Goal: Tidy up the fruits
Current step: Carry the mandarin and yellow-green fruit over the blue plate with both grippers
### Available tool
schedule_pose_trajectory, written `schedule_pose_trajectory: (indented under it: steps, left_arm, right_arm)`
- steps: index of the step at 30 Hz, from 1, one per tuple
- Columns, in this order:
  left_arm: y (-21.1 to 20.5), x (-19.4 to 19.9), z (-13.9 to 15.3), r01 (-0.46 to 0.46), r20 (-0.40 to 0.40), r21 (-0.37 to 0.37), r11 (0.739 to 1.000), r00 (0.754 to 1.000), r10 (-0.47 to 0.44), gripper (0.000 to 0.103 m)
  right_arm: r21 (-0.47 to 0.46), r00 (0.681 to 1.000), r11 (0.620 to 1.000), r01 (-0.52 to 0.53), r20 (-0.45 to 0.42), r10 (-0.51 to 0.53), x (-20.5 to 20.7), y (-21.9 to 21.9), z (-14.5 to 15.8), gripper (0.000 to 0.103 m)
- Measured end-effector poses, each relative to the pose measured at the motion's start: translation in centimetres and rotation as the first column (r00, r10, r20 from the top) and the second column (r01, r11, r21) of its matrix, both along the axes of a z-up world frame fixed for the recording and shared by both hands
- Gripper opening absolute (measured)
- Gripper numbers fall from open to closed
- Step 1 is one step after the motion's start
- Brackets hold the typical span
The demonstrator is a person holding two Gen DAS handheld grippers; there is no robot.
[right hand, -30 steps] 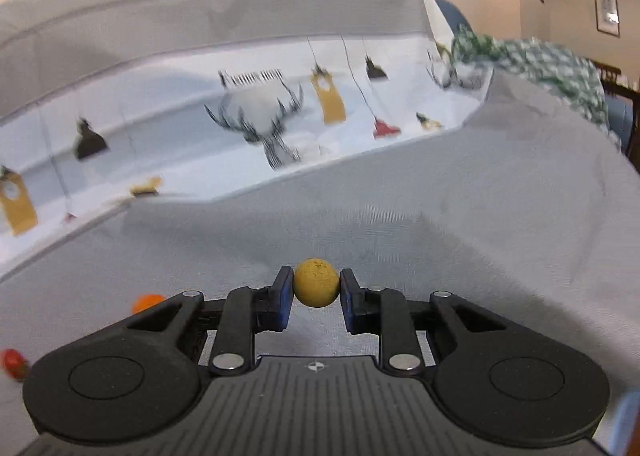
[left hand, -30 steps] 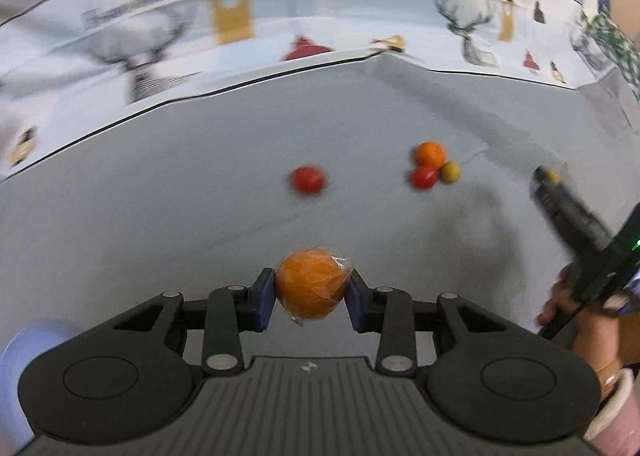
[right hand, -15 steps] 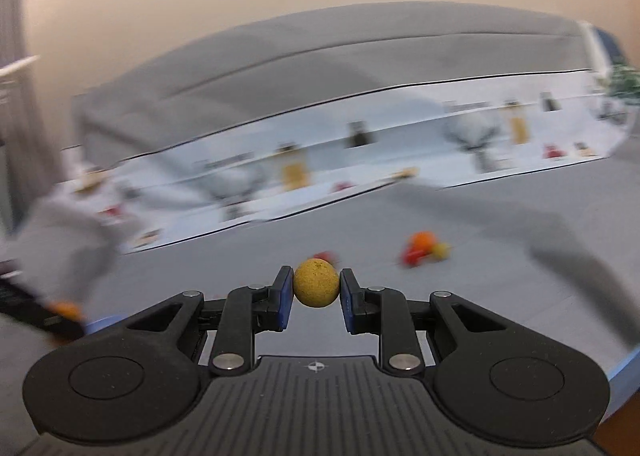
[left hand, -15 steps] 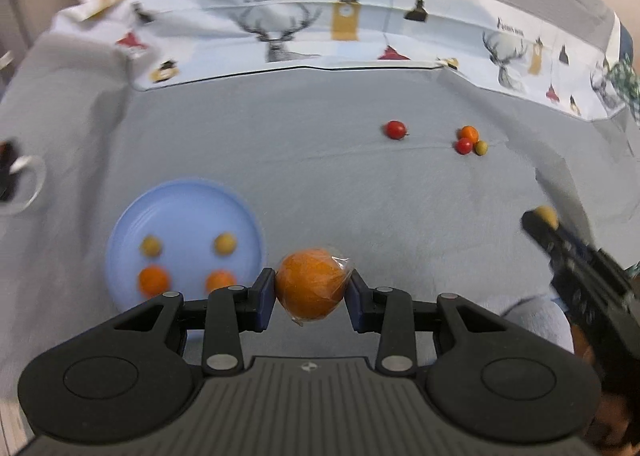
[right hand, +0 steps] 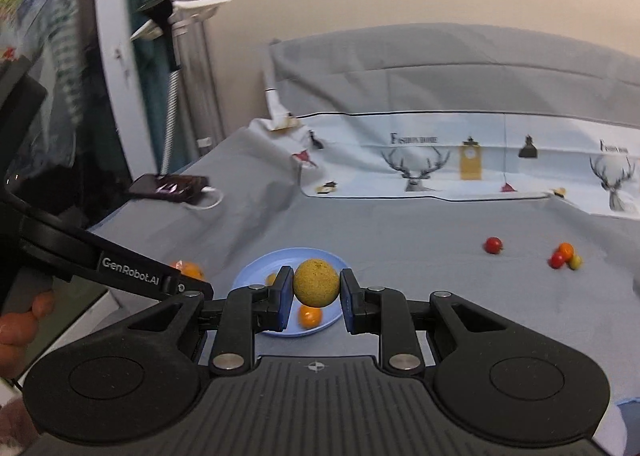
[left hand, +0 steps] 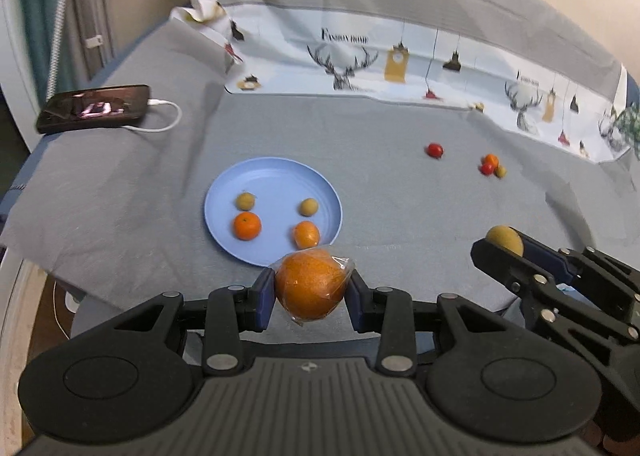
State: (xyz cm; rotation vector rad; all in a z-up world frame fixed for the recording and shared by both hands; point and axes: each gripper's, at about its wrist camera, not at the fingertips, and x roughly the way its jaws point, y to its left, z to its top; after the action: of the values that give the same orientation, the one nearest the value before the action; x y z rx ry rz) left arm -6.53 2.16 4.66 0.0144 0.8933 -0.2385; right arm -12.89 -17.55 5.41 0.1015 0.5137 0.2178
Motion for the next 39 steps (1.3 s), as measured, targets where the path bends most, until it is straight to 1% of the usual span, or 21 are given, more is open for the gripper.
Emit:
schedule_pose_trajectory:
  steps: [5,12,23,39]
  left_arm:
    - [1.4,-1.4,0.3,-0.007,0.024,-0.045,0.999,1.0,0.008,0.041]
    - [2.0,-1.7,0.4,0.004,0.044,-0.062,0.998,0.999,-0.001,0.041]
    - [2.7,-1.2,-0.4,-0.009,0.03,-0.075,0.997,0.999,0.011,0.041]
    - [3.1,0.3,-1.8,-0.025,-0.008,-0.072,0.997,1.0,0.024,0.041]
  right_arm:
    - [-0.031,1.0,1.0,-0.006,-0.008,0.006,-0.6,1.1,0.6,0.026]
    - [-0.069,1.0,0.998,-0.001,-0.005,0.0,-1.2,1.9,0.8,0.026]
    - [-0.086,1.0,0.996,-0.009,-0.026,0.007,-0.6,2.4,0.4,0.026]
    - [-0.087,0.998,0.996,-0.002,-0.067,-0.004,0.4,2.4,-0.4,0.026]
